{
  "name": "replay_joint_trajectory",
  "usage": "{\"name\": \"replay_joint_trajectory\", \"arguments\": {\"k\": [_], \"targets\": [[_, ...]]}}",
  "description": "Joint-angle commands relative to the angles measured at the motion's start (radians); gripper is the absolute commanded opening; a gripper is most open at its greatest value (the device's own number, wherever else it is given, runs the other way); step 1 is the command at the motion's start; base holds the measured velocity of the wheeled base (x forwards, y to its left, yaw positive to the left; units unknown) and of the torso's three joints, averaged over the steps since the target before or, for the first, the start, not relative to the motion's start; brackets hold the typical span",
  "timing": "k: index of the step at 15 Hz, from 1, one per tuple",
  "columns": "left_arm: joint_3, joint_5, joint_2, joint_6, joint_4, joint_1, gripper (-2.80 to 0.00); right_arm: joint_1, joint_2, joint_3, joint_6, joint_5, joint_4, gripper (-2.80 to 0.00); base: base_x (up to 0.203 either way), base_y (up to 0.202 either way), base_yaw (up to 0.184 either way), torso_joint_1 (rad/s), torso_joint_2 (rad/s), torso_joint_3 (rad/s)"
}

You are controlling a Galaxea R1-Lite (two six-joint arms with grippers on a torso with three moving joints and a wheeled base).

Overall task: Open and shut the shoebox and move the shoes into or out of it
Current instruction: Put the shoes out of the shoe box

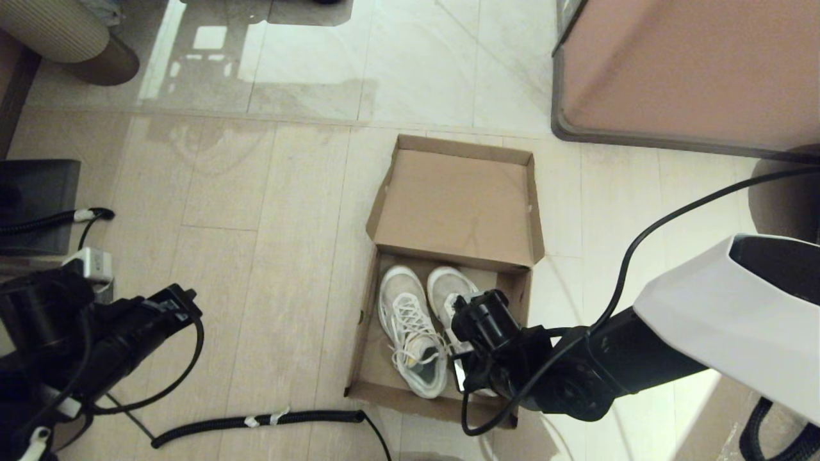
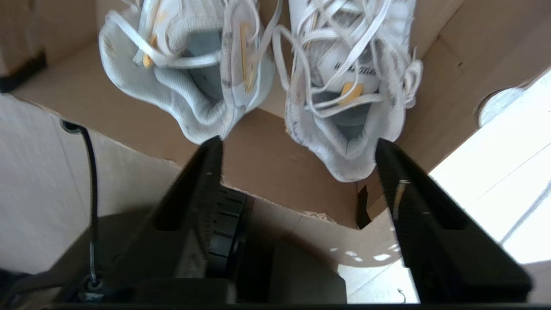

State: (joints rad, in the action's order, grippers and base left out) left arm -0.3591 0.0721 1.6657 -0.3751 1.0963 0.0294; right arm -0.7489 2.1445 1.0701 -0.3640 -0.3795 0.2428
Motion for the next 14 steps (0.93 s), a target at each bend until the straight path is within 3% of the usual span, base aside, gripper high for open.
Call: {"name": "replay_joint_trajectory", "arguments": {"k": [1,14], "targets": [[0.005,0.0,-0.024,0.009,0.007,-0.002,-2.8,-0.004,0.034,0.021,-0.001,-0.006,0.003,0.0,0.0,0.0,0.0,0.0,0.0,0.0],[0.019,-0.029,-0.072,0.005,0.007,0.0,-2.8,0.011,0.303,0.316,-0.001,-0.025,-0.064,0.0,0.0,0.0,0.0,0.0,0.0,0.0]]}}
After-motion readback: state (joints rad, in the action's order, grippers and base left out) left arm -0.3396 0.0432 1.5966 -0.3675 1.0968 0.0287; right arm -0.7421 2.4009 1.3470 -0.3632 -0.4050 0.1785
